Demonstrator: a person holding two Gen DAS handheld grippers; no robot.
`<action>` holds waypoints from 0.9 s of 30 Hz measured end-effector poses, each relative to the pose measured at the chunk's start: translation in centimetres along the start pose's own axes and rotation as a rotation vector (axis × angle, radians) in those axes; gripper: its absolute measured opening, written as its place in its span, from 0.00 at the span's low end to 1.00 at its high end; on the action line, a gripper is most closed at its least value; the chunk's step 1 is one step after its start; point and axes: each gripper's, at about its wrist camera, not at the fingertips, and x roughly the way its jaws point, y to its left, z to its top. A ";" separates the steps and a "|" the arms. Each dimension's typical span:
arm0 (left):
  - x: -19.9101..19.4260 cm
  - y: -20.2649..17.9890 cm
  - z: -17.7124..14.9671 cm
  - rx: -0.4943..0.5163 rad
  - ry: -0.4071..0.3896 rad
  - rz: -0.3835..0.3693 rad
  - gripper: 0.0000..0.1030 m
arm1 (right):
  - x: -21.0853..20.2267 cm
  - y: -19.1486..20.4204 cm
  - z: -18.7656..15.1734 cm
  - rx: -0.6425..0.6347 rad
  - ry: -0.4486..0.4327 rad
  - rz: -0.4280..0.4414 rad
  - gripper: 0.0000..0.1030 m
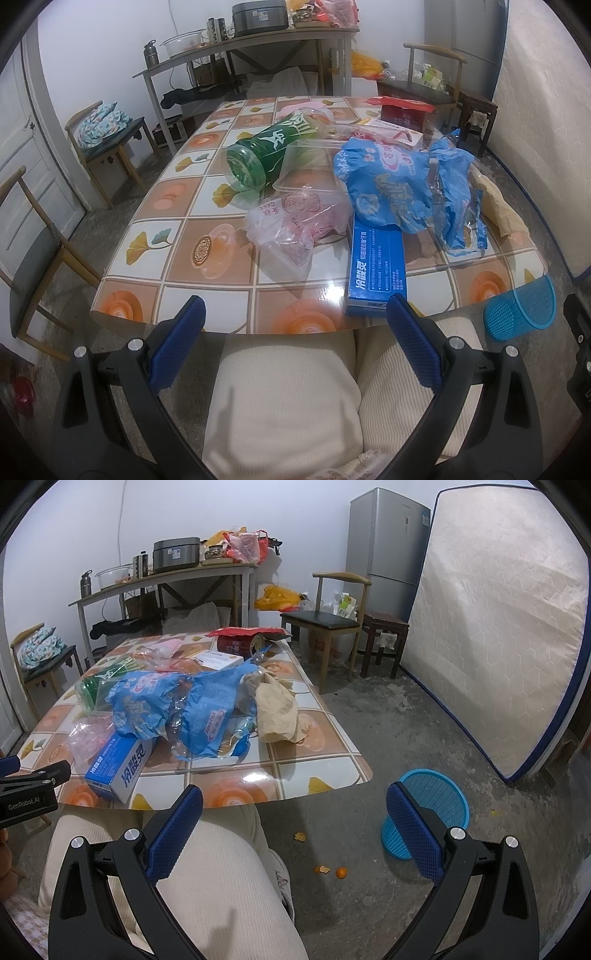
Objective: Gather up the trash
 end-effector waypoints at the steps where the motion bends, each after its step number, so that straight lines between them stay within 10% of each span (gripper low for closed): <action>1: 0.0 0.0 0.0 0.000 0.000 0.000 0.92 | 0.0 0.0 0.0 0.000 0.000 0.000 0.94; 27: 0.0 0.0 0.0 -0.004 0.005 -0.003 0.92 | 0.3 0.0 -0.4 -0.001 -0.002 -0.003 0.94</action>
